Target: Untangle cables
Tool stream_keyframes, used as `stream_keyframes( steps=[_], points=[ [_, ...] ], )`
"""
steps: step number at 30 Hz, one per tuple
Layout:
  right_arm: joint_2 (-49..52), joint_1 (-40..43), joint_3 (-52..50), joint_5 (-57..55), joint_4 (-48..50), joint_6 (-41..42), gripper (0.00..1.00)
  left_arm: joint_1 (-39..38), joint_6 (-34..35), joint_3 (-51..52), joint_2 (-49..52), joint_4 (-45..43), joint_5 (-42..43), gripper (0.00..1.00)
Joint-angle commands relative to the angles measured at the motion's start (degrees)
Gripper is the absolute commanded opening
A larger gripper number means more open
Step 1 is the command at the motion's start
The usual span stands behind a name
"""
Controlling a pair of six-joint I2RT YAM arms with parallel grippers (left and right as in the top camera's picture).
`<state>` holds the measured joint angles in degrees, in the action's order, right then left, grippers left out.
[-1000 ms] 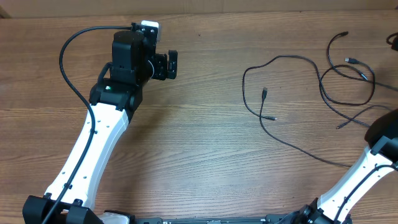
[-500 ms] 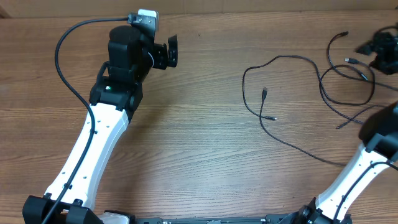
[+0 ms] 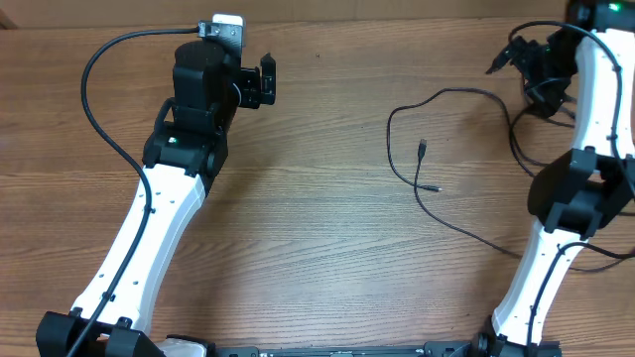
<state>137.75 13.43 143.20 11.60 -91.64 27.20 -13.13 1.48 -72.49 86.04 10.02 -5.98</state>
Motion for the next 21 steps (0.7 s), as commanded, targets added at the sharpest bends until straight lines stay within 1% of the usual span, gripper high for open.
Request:
stream_keyframes(
  steps=[1,3,7,9,14,21],
  points=[
    [-0.9,-2.3,0.9,-9.2,-0.5,2.8,1.00,0.7,-2.1,-0.3,0.1,0.0,-1.9,1.00],
    [-0.9,-3.2,0.9,-12.3,-1.0,2.8,1.00,1.3,-2.2,-0.3,0.1,0.0,-1.9,1.00],
    [-0.9,-2.9,0.9,-14.4,-2.3,3.4,1.00,1.9,-2.2,-0.3,0.1,0.0,-1.9,1.00],
    [-0.9,-2.2,0.9,-16.7,-3.8,5.8,1.00,2.0,-2.2,-0.3,0.1,0.0,-1.9,0.99],
    [-0.9,-1.0,0.9,-17.1,-5.4,6.0,1.00,2.0,-2.4,-0.3,0.1,0.0,-1.7,1.00],
    [-0.9,-0.9,0.9,-17.2,-5.4,5.2,1.00,2.0,-2.3,-0.3,0.1,0.0,4.4,1.00]
  ],
)
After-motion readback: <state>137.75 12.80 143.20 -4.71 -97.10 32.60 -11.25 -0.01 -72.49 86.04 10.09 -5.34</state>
